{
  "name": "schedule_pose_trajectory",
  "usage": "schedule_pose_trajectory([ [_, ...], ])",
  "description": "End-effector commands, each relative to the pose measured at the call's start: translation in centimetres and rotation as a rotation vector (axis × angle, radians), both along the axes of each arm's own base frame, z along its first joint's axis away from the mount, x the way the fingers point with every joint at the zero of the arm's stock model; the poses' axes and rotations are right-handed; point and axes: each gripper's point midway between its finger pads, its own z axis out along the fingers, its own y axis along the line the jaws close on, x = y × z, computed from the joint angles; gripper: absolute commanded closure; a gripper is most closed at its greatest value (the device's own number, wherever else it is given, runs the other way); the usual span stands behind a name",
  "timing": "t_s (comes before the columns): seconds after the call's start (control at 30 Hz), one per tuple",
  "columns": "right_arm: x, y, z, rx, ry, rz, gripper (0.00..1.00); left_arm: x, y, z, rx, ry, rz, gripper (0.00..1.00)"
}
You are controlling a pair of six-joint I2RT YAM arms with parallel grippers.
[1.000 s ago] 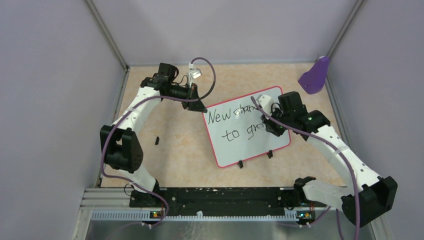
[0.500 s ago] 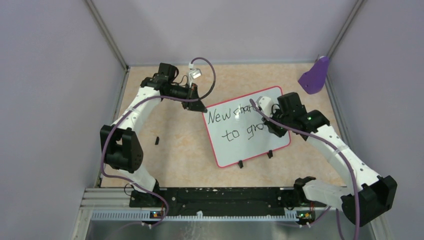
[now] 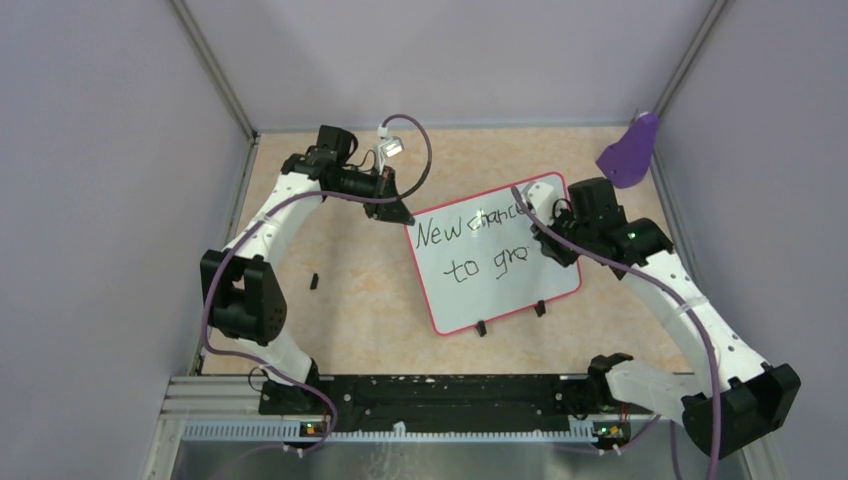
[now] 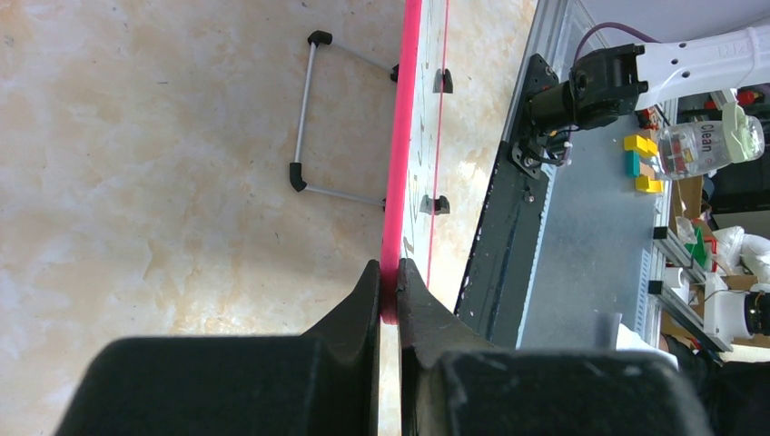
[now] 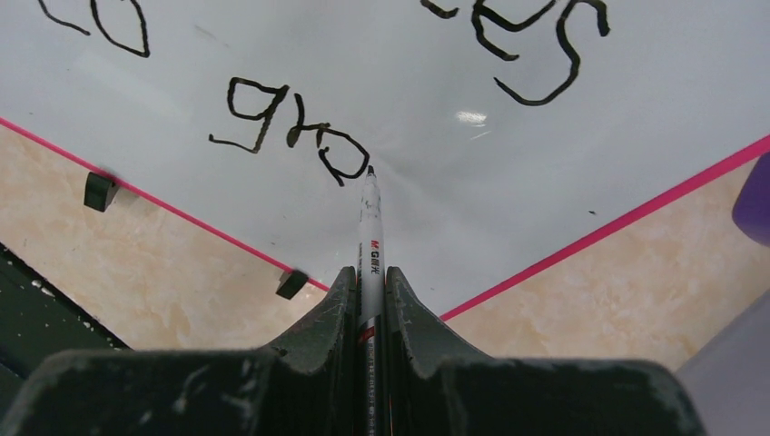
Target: Write a sentence on the whiteboard
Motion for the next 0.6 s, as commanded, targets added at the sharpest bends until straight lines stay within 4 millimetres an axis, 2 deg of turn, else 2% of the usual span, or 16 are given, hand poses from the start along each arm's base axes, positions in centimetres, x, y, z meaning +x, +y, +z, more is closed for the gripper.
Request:
schedule_pose_trajectory([
  [0.0,1.7,-0.7,2.0,0.032,-0.071,-0.055,1.0,-0.6,-0.6,-1.2,0.039,0.027,-0.025,1.0],
  [0.37,2.1,-0.4,1.1,0.034,-0.058,-0.051,1.0,-0.6,-0.6,-1.3,0.041,0.029,-0.024,1.0],
  [0.57,2.3,-0.4,-0.4,0.012,-0.033,-0.044,1.0,-0.6,-0.6,-1.4,0.045,0.028,-0.023,1.0],
])
